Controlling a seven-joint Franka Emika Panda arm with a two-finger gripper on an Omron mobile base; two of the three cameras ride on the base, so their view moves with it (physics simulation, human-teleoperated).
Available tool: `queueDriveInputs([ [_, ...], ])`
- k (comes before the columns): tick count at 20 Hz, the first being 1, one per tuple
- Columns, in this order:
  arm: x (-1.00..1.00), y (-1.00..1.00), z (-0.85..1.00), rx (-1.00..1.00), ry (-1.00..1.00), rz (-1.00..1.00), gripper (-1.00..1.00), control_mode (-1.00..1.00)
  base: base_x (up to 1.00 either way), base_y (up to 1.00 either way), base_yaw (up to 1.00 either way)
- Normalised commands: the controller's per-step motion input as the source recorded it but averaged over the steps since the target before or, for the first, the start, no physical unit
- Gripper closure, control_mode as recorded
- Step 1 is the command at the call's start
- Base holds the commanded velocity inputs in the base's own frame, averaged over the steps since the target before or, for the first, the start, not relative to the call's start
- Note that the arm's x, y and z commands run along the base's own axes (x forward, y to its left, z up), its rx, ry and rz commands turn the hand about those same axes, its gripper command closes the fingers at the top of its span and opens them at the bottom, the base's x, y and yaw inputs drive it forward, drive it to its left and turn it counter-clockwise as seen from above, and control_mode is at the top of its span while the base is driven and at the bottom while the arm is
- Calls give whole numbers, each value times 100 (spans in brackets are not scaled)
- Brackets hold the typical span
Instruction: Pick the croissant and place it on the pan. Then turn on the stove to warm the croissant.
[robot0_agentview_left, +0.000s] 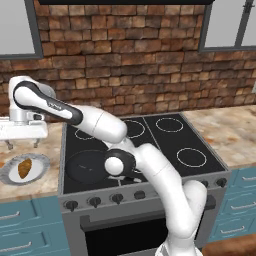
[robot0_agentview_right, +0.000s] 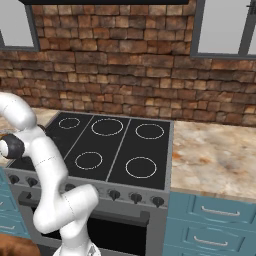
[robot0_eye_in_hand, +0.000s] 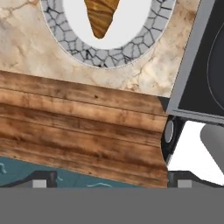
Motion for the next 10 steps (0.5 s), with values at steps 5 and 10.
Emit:
queueDriveInputs([
  [5,17,-15,-17,-13,-21,0,-100,-100,0,0,0],
  [10,33,-17,-41,-21,-29,0,-100,-100,0,0,0],
])
